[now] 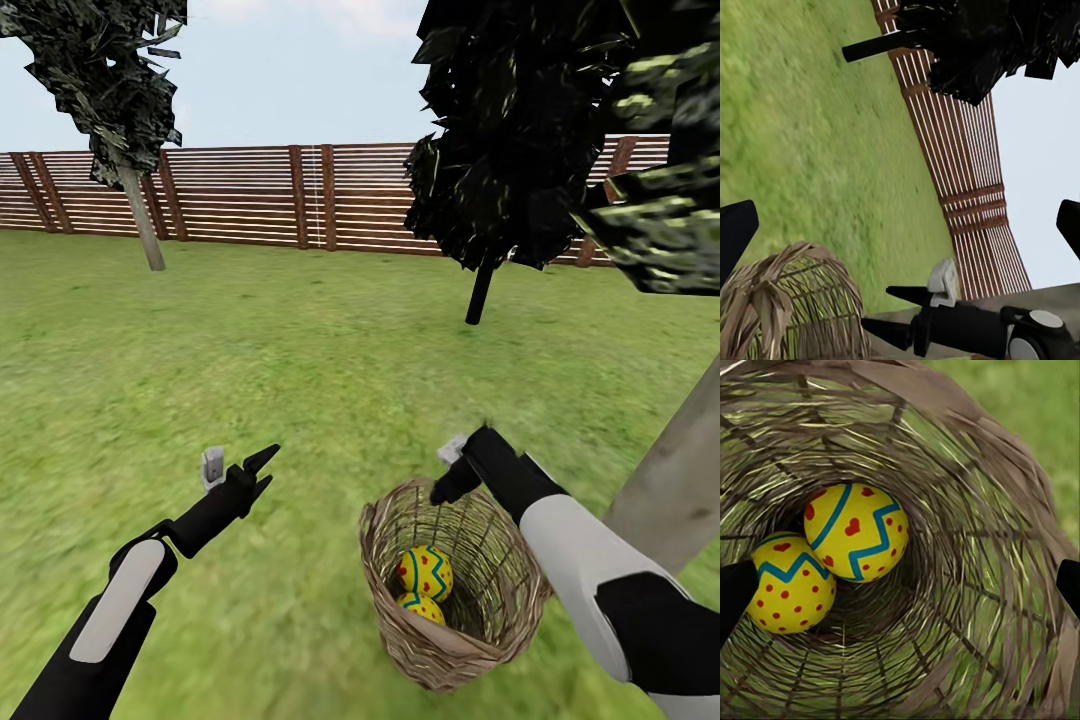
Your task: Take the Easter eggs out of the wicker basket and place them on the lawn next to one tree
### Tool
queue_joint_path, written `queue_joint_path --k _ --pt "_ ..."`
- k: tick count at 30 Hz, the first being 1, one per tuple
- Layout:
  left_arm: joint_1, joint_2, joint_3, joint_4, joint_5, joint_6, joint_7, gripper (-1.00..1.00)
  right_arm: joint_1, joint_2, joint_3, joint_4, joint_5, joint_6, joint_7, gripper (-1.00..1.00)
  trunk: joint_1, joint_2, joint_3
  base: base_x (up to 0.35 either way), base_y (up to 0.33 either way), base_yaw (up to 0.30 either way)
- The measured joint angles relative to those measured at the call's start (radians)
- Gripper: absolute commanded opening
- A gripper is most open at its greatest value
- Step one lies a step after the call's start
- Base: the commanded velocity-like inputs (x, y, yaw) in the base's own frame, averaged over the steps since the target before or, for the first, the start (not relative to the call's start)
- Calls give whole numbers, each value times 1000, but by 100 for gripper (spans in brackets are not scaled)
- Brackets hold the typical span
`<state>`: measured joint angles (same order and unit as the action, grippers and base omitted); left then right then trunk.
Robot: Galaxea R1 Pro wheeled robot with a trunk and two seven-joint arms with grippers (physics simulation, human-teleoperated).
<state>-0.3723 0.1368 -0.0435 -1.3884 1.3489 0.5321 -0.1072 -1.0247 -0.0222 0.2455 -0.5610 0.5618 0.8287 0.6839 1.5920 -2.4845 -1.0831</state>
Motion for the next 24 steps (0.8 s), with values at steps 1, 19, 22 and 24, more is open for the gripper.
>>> queue_joint_path --k 1,19,22,24 --pt "0 0 0 0 0 0 0 100 2 0 0 4 0 0 0 100 0 0 0 0 0 0" --pt "0 1 1 0 3 4 1 100 16 -1 145 55 4 -82 -9 100 0 0 0 0 0 0" --pt "0 1 1 0 2 4 1 100 16 -1 214 55 3 -89 -10 100 0 0 0 0 0 0" --pt "0 1 1 1 2 3 1 100 16 -1 243 54 3 -93 -10 100 0 0 0 0 0 0"
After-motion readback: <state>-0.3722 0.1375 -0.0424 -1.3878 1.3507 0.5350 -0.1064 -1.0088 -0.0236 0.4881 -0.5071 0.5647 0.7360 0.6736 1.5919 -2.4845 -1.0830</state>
